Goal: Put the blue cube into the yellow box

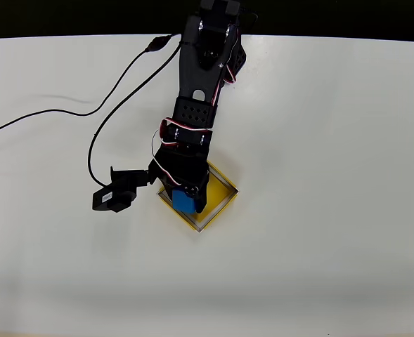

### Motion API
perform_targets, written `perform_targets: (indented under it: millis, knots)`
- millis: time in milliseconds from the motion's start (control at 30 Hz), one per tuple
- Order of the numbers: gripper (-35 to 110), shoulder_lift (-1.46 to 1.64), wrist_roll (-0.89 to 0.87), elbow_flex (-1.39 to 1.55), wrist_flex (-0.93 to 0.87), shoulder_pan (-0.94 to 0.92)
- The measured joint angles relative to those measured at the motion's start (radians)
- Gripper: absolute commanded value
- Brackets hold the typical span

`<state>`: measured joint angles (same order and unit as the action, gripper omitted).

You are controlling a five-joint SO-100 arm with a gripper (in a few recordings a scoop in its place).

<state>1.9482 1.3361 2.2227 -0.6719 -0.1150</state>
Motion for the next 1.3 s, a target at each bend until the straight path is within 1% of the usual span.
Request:
perform_targets:
  millis: [333, 533, 700, 833, 1100, 1300]
  knots:
    - [33, -0.003, 0.031, 0.043, 0.044, 0.000]
    - [32, 0.006, 0.035, 0.043, 0.049, 0.002]
    - [26, 0.110, 0.069, 0.043, -0.031, 0.015]
    - [17, 0.221, 0.086, 0.043, -0.137, 0.044]
    - [9, 0.522, 0.089, 0.049, -0.354, 0.124]
    - [0, 0.767, 0.110, 0.138, -0.508, 0.179]
